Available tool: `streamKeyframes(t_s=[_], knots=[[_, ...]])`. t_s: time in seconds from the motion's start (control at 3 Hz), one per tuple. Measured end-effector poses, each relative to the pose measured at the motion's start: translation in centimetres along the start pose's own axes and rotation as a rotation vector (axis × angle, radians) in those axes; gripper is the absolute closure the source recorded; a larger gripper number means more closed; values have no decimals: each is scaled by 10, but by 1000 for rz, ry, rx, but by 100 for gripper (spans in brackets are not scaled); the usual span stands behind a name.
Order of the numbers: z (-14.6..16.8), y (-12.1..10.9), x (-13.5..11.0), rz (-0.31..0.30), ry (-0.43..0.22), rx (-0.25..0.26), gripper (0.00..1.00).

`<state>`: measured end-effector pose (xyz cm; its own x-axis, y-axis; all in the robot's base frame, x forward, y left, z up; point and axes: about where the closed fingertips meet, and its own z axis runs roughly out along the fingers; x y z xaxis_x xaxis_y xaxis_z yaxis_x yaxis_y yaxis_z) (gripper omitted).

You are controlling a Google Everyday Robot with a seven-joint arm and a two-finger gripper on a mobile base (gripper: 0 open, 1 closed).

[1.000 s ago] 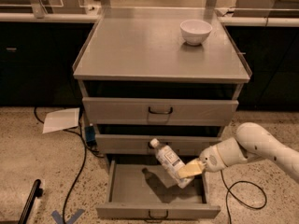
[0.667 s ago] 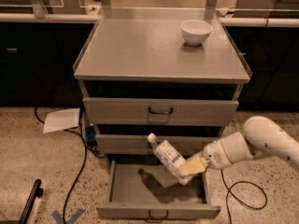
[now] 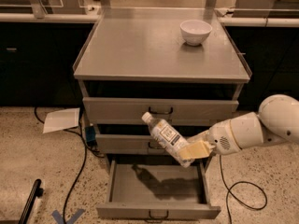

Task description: Pick blue plastic bottle from bottom drawer and place on counter

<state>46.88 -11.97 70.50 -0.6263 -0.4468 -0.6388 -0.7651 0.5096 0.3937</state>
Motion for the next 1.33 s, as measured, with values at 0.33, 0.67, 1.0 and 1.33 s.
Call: streamKeyframes(t_s=[0.33, 0.67, 1.0, 1.33], knots=[[-31, 16, -37, -71, -66, 59, 100], [-31, 16, -37, -72, -66, 59, 100], [-30, 21, -48, -102, -68, 52, 100], [-47, 33, -80, -189, -108, 102, 100]])
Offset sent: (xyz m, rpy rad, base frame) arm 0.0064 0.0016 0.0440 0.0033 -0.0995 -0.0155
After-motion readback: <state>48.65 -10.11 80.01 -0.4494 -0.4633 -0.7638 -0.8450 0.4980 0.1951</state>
